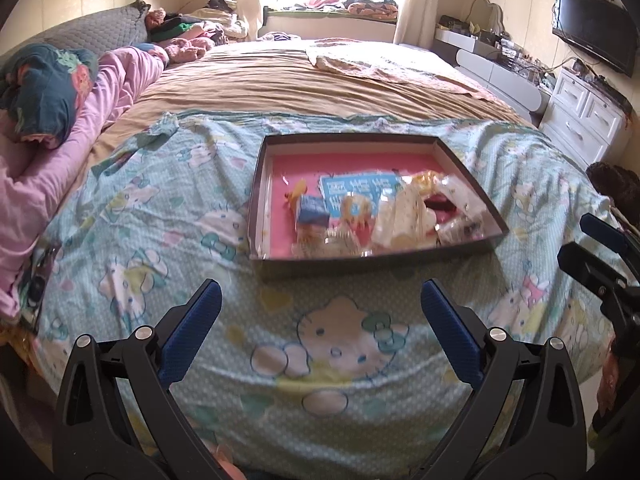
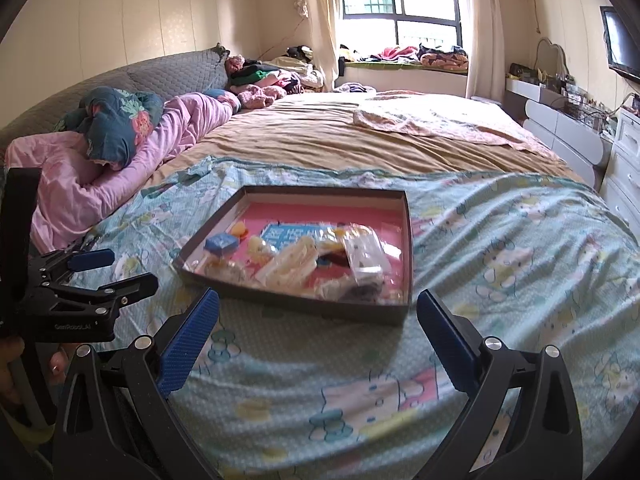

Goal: Organize jewelry

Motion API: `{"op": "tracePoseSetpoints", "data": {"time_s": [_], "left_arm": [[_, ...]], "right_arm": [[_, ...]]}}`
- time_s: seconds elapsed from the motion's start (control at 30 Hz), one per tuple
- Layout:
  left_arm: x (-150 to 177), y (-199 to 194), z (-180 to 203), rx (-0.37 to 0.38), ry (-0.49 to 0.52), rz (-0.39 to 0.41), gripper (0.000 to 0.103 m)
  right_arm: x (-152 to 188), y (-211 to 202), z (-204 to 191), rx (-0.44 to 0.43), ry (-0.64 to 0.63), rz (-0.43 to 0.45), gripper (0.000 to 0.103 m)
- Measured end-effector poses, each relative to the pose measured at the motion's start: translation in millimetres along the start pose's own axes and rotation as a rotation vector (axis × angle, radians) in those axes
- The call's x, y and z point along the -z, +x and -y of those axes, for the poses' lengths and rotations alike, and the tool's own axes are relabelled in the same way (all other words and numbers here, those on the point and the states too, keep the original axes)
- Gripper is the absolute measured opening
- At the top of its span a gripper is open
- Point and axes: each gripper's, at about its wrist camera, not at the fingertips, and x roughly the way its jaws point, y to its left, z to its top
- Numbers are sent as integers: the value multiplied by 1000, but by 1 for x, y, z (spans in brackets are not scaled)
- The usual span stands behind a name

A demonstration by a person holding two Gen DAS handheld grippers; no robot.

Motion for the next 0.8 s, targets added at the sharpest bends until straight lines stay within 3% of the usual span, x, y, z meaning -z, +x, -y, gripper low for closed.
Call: {"op": "tracePoseSetpoints", "data": {"time_s": [0.43, 0.8], "left_arm": [[41, -5, 6, 11, -11, -4, 93], [51, -7, 8, 11, -23, 1, 93]], "right_arm": [[40, -5, -6, 2, -2, -43, 98], [54, -3, -3, -6, 10, -67, 98]]}}
